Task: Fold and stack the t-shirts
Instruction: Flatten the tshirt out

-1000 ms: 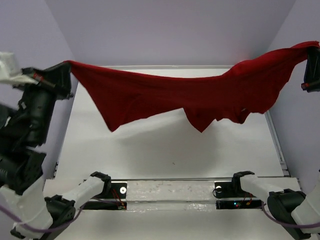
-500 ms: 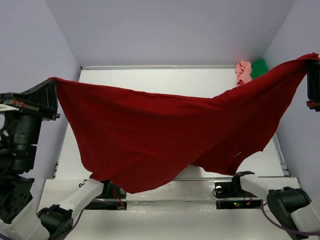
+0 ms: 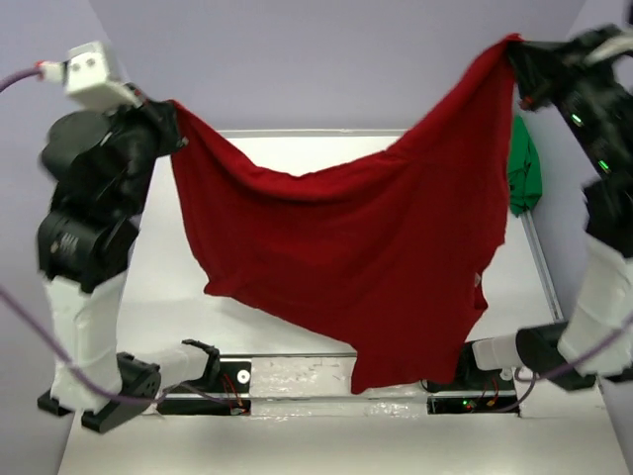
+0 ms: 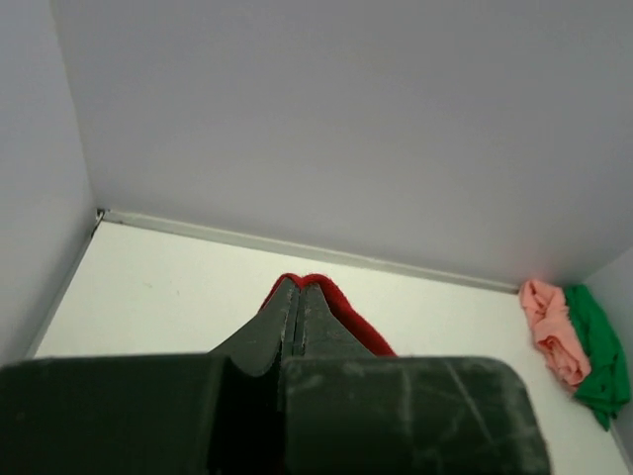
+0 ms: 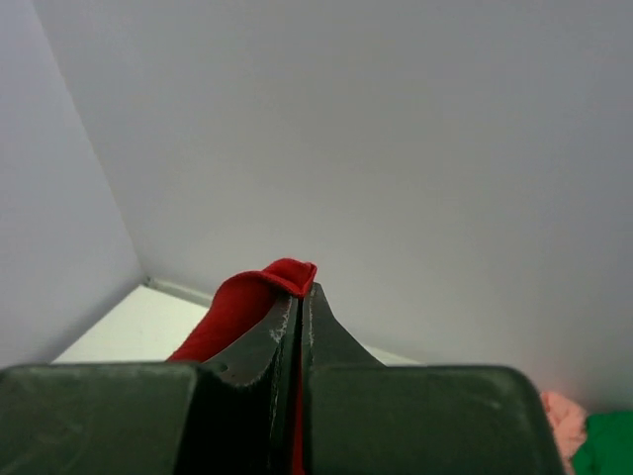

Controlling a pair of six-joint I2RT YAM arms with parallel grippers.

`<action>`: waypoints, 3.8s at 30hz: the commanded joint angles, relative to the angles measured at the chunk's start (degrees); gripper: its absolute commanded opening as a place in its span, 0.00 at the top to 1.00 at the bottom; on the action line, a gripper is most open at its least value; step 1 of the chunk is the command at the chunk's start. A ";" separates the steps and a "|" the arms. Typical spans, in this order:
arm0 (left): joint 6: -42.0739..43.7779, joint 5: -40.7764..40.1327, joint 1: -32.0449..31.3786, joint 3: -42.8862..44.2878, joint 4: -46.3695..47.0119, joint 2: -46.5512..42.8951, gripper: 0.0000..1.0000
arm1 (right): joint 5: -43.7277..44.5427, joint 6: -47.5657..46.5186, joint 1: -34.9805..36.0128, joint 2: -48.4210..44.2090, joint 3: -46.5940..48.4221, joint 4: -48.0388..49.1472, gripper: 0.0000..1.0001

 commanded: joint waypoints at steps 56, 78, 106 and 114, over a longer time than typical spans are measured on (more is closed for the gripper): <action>-1.49 25.83 15.77 26.50 16.71 27.42 1.00 | -12.50 5.28 -5.22 17.83 14.86 20.31 1.00; -4.21 30.50 22.80 16.22 30.93 11.76 1.00 | -8.62 -1.05 -5.22 12.43 11.11 27.80 1.00; -5.53 32.24 20.60 8.17 12.39 -7.52 1.00 | -8.71 0.62 -3.81 -16.06 -0.86 4.58 1.00; -6.76 34.79 20.52 8.53 13.79 -9.99 1.00 | -11.17 1.67 -4.34 -19.84 -1.12 5.72 1.00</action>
